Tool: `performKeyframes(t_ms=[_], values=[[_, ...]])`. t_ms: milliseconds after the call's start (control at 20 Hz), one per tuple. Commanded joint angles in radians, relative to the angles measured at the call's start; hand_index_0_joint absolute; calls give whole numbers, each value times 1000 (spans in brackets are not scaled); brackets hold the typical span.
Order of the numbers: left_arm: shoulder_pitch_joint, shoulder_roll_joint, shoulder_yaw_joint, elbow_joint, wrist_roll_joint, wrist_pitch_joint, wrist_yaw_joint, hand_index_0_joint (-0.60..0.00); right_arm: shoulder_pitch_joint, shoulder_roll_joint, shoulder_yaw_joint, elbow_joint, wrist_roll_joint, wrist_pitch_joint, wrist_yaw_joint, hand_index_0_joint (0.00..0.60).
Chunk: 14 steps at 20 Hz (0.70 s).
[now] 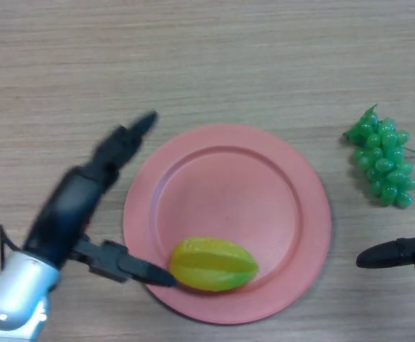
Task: Pick up the yellow starfruit and place it on the plate
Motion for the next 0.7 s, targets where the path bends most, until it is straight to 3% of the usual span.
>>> performKeyframes(t_ms=[50, 300, 500, 700], values=[[-13, 32, 83, -98, -81, -96, 44, 0, -22, -23, -45, -57, 26, -132, -34, 0], [8, 39, 156, -210, -165, -49, 41, 0, -64, -34, -24, -41, -5, -122, -65, 0], [-9, 48, 199, -212, -263, 29, 56, 0, -109, -43, -14, -36, 32, -84, -100, 0], [-16, 62, 230, -184, -307, 8, 56, 0, -103, -43, -12, -36, 30, -92, -98, 0]])
